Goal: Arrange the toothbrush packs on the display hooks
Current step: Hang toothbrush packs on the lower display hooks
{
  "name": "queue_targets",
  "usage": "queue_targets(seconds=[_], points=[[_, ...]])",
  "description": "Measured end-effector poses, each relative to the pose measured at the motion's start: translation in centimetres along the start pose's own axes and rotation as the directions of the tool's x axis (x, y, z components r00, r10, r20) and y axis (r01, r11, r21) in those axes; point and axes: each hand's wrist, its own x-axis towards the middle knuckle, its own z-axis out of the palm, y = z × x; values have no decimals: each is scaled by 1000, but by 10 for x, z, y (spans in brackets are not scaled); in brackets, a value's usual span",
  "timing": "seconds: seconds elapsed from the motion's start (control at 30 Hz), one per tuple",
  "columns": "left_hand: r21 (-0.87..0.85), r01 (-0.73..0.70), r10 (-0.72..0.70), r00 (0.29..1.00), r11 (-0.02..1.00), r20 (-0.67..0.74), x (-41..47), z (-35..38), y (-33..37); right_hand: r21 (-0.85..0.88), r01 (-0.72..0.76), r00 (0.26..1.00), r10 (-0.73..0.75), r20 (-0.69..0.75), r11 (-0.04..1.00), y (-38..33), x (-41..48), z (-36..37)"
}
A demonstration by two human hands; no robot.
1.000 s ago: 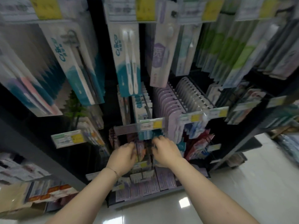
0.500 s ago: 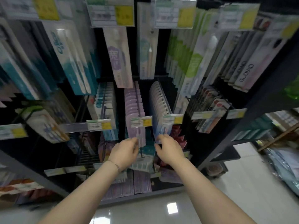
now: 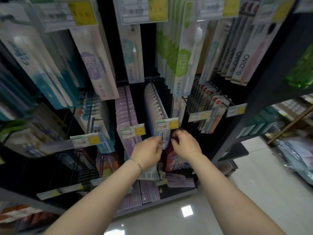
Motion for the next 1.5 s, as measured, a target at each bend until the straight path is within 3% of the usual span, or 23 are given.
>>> queue_targets(seconds=[0.3, 0.5, 0.67, 0.83, 0.93, 0.97, 1.07, 1.13, 1.3, 1.37, 1.5], points=[[-182, -4, 32, 987, 983, 155, 53, 36, 47, 42, -21, 999, 19, 46, 999, 57, 34, -9], [-287, 170, -127, 978, 943, 164, 94, 60, 70, 159, -68, 993, 51, 106, 985, 95, 71, -14], [-634, 343, -373, 923, 693, 91, 131, 72, 85, 351, -93, 994, 64, 94, 932, 105, 107, -14], [-823, 303, -568, 823, 480, -28, 170, 85, 72, 577, -114, 992, 62, 109, 808, 113, 136, -6], [-951, 216, -583, 811, 221, 49, 183, 90, 64, 648, -134, 987, 45, 153, 749, 117, 147, -2], [-955, 210, -569, 821, 209, 56, 186, 89, 65, 658, -130, 987, 35, 156, 741, 117, 151, 0], [-904, 182, -608, 787, 387, -102, 197, 90, 61, 718, -86, 991, -16, 134, 691, 116, 157, 1], [-895, 161, -620, 770, 416, -150, 201, 89, 62, 772, -73, 995, -8, 101, 632, 116, 156, -1], [-946, 108, -656, 744, 307, -128, 200, 85, 66, 847, -11, 999, -23, 28, 532, 117, 153, -2], [-925, 101, -649, 741, 366, -176, 198, 86, 67, 850, 15, 999, -32, 2, 527, 117, 151, -3], [-921, 111, -636, 754, 374, -167, 193, 87, 68, 813, 60, 998, -58, -33, 579, 120, 148, -7]])
